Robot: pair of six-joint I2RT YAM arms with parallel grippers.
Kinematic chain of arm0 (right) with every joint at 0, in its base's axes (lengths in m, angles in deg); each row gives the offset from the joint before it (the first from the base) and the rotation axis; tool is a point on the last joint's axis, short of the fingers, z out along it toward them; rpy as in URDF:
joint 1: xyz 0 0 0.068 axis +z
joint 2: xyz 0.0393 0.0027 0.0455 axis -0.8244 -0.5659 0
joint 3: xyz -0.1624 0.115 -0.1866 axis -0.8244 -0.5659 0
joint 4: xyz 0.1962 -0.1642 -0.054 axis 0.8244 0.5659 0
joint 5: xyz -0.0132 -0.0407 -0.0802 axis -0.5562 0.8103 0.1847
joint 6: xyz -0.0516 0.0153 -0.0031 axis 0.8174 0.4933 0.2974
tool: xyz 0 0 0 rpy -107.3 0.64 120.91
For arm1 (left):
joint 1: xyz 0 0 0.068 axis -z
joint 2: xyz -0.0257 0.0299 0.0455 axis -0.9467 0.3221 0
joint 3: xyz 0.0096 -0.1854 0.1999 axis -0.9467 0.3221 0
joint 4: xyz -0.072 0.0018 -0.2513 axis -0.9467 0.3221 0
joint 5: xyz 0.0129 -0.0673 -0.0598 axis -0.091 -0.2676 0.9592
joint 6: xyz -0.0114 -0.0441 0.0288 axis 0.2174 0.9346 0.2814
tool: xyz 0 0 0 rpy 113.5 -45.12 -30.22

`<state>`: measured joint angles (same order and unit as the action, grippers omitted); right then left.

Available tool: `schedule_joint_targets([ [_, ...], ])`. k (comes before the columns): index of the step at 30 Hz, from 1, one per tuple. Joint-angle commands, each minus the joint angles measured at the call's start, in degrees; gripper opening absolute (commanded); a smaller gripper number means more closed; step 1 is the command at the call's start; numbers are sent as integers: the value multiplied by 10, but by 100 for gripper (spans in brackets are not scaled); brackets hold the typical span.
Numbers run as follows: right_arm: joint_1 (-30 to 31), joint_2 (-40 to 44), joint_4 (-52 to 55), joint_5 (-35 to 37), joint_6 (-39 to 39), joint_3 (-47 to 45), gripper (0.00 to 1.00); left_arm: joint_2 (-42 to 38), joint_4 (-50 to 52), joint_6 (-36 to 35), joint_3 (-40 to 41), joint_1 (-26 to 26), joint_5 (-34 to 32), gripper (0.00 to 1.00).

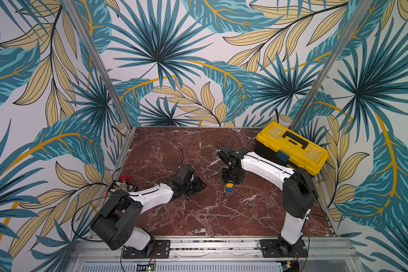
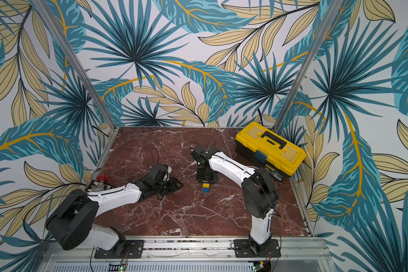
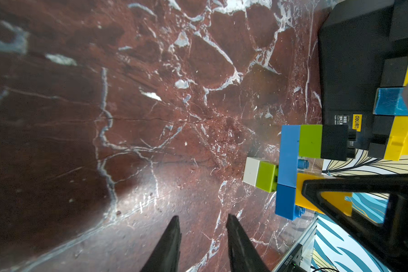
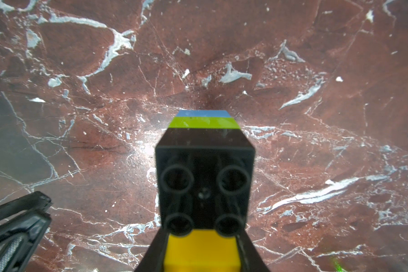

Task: Assemble the number 4 with lego
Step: Assemble the lego brick with the lego brick.

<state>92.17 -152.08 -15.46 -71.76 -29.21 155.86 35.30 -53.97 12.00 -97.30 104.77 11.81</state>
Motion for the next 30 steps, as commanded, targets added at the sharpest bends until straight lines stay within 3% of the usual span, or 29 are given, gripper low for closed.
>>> schedule_joint_targets([
  [1, 5, -47, 48, 5, -18, -28, 11, 4, -15, 1, 15, 1, 6, 36],
  [18, 27, -50, 54, 29, -48, -24, 11, 2, -27, 3, 27, 2, 12, 35],
  [30, 11, -71, 42, 52, -68, -8, 11, 1, -32, 3, 28, 2, 13, 35],
])
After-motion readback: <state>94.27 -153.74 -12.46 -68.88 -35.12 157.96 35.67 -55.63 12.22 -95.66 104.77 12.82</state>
